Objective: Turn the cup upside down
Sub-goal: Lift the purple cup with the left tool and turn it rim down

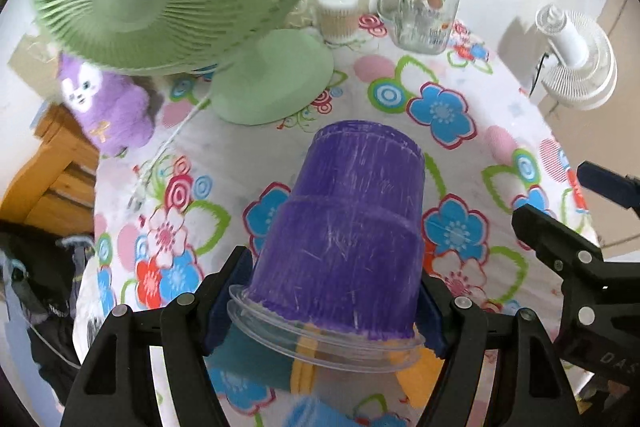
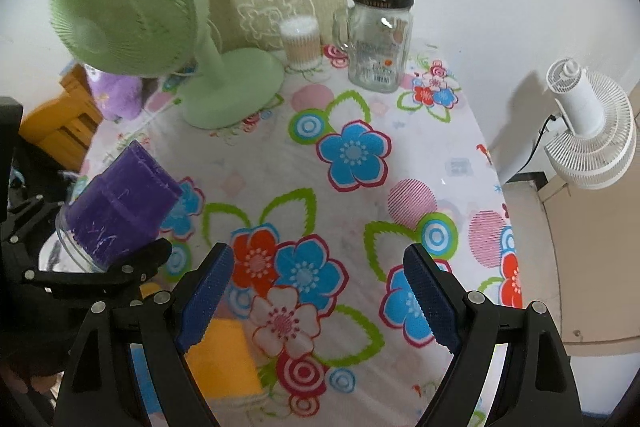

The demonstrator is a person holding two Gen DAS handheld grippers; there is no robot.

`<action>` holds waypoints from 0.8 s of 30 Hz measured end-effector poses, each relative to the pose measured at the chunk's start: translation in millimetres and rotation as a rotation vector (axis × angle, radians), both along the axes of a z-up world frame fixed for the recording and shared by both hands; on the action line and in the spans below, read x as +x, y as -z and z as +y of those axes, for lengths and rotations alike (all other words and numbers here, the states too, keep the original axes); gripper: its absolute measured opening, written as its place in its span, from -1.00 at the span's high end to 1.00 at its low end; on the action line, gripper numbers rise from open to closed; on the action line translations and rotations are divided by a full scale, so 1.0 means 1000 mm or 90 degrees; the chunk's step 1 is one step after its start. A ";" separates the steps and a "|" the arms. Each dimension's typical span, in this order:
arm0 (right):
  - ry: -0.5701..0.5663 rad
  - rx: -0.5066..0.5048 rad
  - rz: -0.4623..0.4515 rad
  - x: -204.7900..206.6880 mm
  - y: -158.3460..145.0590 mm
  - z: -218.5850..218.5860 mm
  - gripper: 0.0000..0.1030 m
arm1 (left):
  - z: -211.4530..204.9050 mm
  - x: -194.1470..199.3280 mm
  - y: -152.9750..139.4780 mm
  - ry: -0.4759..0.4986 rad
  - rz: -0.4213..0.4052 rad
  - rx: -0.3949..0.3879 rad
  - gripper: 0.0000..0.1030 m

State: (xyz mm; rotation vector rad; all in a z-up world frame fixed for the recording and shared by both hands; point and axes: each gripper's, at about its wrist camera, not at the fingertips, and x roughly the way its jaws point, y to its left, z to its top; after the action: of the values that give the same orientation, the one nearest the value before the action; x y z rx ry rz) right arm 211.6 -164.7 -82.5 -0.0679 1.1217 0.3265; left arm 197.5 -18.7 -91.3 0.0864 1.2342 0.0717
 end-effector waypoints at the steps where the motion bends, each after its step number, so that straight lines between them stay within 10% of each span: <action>1: -0.002 0.003 -0.002 -0.004 -0.004 -0.001 -0.72 | 0.000 -0.007 -0.005 -0.013 -0.005 0.000 -0.48; 24: -0.125 -0.008 0.024 -0.090 -0.014 -0.008 -0.72 | -0.023 -0.145 -0.004 -0.246 -0.031 -0.117 -0.48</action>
State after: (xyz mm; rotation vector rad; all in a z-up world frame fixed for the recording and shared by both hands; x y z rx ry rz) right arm 121.8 -172.8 -68.7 -0.1852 1.1564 0.4980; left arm 52.3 -41.7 -87.5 -0.3130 1.1901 0.2932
